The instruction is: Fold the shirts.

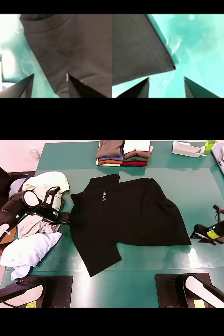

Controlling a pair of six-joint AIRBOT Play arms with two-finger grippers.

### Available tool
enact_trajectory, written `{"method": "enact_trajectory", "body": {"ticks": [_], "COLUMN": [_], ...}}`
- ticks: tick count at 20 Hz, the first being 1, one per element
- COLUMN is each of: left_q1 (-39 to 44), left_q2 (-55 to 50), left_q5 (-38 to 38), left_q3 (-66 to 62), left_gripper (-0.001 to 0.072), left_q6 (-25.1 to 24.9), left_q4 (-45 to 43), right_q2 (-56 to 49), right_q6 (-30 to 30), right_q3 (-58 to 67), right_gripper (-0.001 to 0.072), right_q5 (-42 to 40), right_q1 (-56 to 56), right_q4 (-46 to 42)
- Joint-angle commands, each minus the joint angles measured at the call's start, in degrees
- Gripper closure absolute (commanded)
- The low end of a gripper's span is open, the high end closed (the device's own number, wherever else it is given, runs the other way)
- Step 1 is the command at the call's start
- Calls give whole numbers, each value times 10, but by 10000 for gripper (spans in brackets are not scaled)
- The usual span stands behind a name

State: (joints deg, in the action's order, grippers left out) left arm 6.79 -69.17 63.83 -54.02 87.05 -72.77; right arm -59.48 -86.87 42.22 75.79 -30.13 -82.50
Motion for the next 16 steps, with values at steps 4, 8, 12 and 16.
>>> {"method": "enact_trajectory", "body": {"ticks": [4, 8, 12, 16], "left_q1": [0, 0, 0, 0], "left_q2": [3, 3, 3, 9], "left_q5": [-8, -1, 26, 67], "left_q3": [11, 11, 11, 35], "left_gripper": [207, 207, 206, 206], "left_q6": [1, 0, 0, 1], "left_q4": [12, 12, 10, 12], "right_q2": [-8, -39, -39, -37], "right_q6": [0, 0, 0, -1], "right_q3": [-47, -47, -47, -47], "right_gripper": [217, 268, 631, 694], "right_q5": [-55, -65, -86, -84], "right_q1": [-10, 13, 63, 95], "right_q4": [35, 34, 24, 14]}}
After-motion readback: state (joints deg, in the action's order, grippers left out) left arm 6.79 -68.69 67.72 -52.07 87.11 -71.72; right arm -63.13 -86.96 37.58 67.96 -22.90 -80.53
